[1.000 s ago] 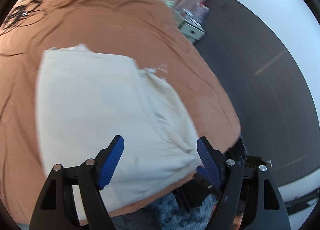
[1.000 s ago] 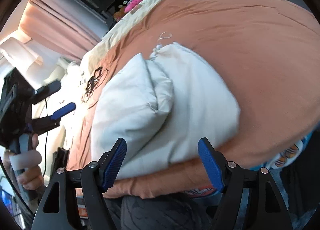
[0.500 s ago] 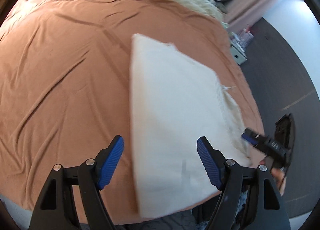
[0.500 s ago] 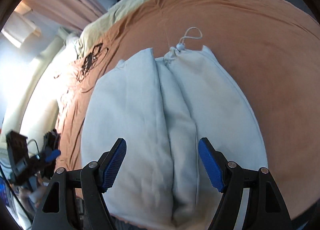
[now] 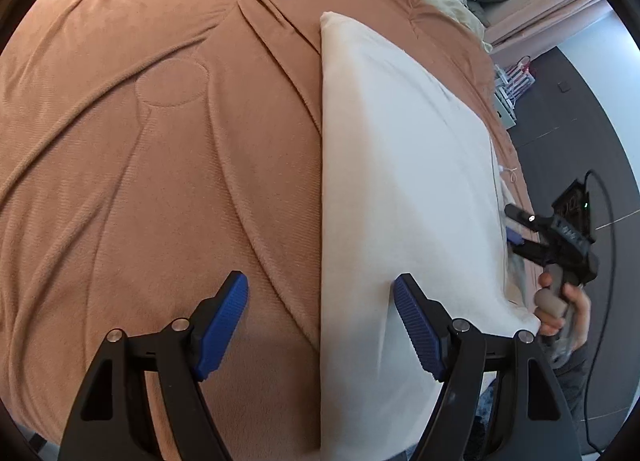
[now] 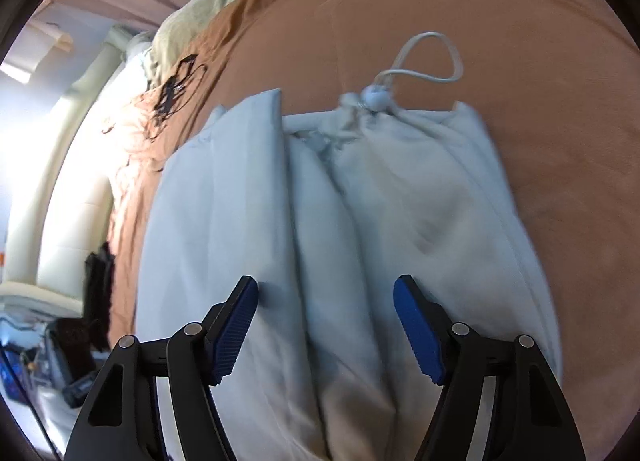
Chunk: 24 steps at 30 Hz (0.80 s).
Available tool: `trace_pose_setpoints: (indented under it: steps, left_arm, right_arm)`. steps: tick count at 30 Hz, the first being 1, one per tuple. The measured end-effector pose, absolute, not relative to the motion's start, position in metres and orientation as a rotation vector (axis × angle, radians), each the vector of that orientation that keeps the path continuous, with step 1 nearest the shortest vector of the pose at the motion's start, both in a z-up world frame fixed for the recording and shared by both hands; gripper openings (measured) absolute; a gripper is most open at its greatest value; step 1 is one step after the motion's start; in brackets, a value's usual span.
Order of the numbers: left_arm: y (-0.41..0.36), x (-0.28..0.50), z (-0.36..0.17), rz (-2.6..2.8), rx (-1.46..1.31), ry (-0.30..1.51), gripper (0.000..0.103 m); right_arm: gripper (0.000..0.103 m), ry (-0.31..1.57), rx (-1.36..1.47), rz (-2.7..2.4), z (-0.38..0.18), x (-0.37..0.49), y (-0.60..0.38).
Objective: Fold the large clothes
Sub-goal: 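Position both grippers around the folded beige jacket bundle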
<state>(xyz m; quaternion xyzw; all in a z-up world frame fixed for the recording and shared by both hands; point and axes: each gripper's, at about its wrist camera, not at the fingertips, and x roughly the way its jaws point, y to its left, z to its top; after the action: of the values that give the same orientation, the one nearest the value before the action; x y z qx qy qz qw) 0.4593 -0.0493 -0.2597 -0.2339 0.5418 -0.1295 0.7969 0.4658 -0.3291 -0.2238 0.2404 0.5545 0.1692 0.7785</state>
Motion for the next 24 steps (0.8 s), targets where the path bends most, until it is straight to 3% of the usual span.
trace_pose_setpoints:
  steps: [5, 8, 9, 11, 24]
  left_arm:
    - [-0.056, 0.461, -0.265, -0.297, -0.507, 1.164, 0.076]
    - [-0.06, 0.462, -0.264, -0.287, -0.503, 1.161, 0.076]
    - [-0.06, 0.46, -0.263, -0.285, -0.493, 1.161, 0.076]
    - [-0.062, 0.456, -0.259, -0.293, -0.468, 1.159, 0.076]
    - [-0.094, 0.447, -0.235, -0.392, -0.439, 1.131, 0.076]
  right_arm:
    - [0.067, 1.277, 0.492, 0.471, -0.225, 0.478, -0.304]
    - [0.025, 1.307, 0.436, 0.437, -0.229, 0.479, -0.294]
    - [0.016, 1.307, 0.423, 0.433, -0.228, 0.478, -0.291]
    - [0.01, 1.267, 0.363, 0.417, -0.219, 0.473, -0.286]
    - [0.007, 1.107, 0.288, 0.346, -0.156, 0.429, -0.311]
